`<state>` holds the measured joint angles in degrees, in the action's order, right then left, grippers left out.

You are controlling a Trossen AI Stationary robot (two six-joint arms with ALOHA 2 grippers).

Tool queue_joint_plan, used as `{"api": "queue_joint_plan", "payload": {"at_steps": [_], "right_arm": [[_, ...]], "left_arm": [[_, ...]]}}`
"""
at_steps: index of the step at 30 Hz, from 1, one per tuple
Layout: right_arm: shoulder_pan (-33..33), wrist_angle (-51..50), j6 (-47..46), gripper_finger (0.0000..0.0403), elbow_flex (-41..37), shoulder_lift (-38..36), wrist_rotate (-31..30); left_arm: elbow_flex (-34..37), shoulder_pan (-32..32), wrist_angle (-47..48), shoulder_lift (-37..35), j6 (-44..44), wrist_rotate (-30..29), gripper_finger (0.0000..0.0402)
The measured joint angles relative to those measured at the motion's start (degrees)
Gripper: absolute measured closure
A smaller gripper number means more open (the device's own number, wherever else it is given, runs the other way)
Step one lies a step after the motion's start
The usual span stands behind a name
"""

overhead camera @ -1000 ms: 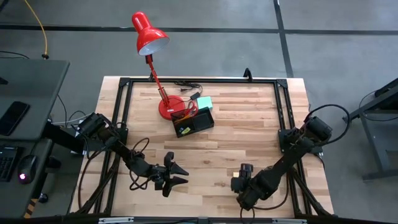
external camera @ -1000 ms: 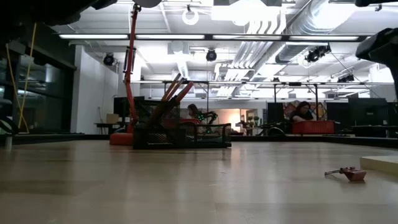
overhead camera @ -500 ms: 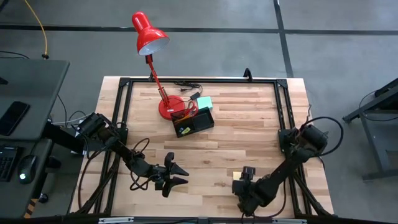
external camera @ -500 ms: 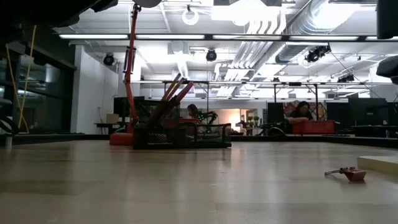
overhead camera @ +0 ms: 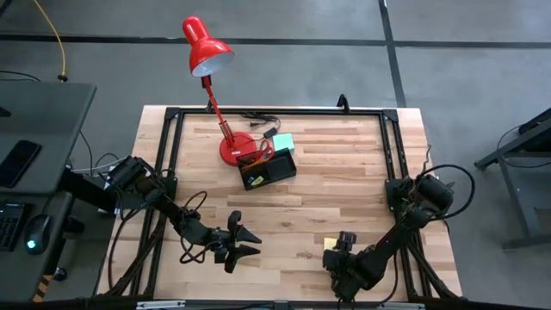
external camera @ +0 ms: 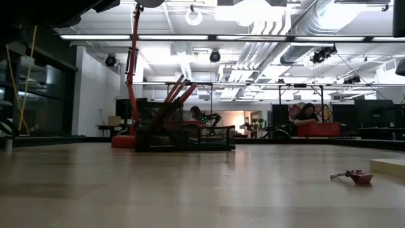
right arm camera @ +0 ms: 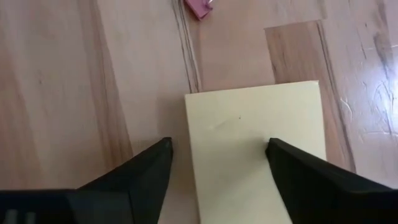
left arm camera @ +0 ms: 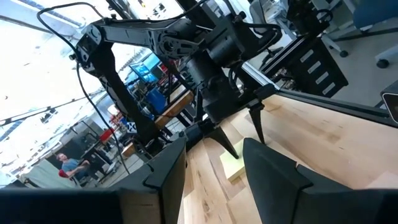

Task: Pick and place office supplies into organizer
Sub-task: Put the yellow sticky notes into the desk organizer

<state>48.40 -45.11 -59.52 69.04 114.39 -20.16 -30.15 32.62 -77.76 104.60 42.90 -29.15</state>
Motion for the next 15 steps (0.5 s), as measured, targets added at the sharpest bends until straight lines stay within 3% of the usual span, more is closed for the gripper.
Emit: {"api": "queue_joint_plan", "payload": {"at_steps": [5,11,15], "right_arm": [[-0.1,-0.6,0.4,0.0228,0.0,0.1,-0.8],[0.0,-0.4,3.1,0.0368,-0.1,0.2,-2.7],[1.2,-0.3,2.7,0.0392,-0.1,0.5,-5.8]], "left_arm": [[0.0,0.0,0.0,0.0,-0.9,0.0,0.0250],[0.0,0.0,0.3,0.0,-1.4,0.0,0.0250],[0.0,0.0,0.3,0.0,-1.5,0.0,0.0250]]}}
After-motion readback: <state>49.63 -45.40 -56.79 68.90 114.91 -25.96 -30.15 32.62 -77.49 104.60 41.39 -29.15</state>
